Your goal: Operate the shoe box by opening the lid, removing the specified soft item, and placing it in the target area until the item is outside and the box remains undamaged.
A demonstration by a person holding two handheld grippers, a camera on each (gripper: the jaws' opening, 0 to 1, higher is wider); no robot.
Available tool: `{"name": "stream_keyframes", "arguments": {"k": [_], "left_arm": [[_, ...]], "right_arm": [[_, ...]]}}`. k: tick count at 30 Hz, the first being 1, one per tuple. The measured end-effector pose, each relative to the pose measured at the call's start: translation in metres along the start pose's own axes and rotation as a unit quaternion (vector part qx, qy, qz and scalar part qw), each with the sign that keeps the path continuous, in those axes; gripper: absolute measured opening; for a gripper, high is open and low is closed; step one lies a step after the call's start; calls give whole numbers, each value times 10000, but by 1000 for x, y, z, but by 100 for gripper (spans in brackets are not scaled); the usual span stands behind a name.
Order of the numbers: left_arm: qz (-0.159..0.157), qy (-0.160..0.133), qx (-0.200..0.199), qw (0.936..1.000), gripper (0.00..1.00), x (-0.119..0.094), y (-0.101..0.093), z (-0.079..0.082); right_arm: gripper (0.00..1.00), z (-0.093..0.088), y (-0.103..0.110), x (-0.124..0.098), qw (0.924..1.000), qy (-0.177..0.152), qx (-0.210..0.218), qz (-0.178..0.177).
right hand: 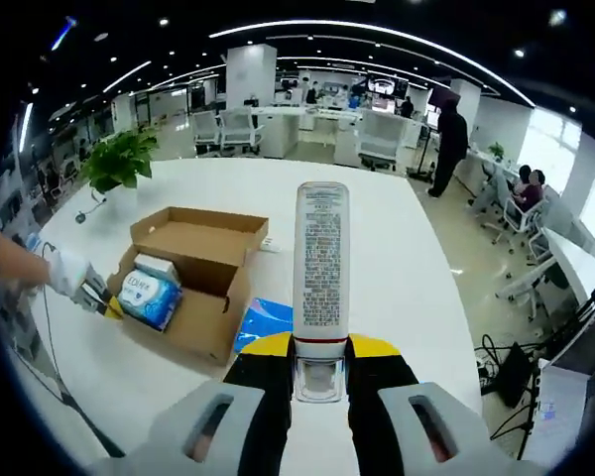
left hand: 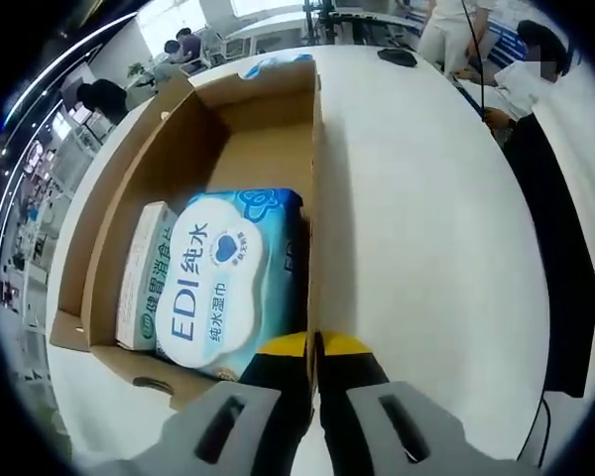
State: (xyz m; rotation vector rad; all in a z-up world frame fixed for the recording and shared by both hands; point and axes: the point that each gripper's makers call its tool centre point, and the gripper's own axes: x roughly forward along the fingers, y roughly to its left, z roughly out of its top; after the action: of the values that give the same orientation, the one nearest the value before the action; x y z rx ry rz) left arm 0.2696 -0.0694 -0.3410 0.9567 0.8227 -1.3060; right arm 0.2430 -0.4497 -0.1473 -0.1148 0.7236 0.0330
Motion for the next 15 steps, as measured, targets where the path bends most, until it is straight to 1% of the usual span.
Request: {"name": "stream_keyframes", "arguments": {"k": [3, 5, 9, 13, 15], "left_arm": [[-18, 14, -18, 10000, 1, -1, 0, 0], [-16, 18, -27, 10000, 1, 0, 0, 0], [-28, 12, -24, 10000, 1, 0, 0, 0], [-3, 18, -52, 10000, 1, 0, -1, 1], [0, 17, -67, 10000, 1, 0, 0, 1]], "right_arm": [[17, -3, 0, -5, 9999, 32, 101, -46], [17, -3, 2, -7, 9995, -70, 306, 69], [17, -5, -8, -2, 9993, 44, 361, 77], [17, 4, -15, -5, 9986, 40, 514, 85], [17, 10, -16, -4, 9986, 53, 510, 134]]}}
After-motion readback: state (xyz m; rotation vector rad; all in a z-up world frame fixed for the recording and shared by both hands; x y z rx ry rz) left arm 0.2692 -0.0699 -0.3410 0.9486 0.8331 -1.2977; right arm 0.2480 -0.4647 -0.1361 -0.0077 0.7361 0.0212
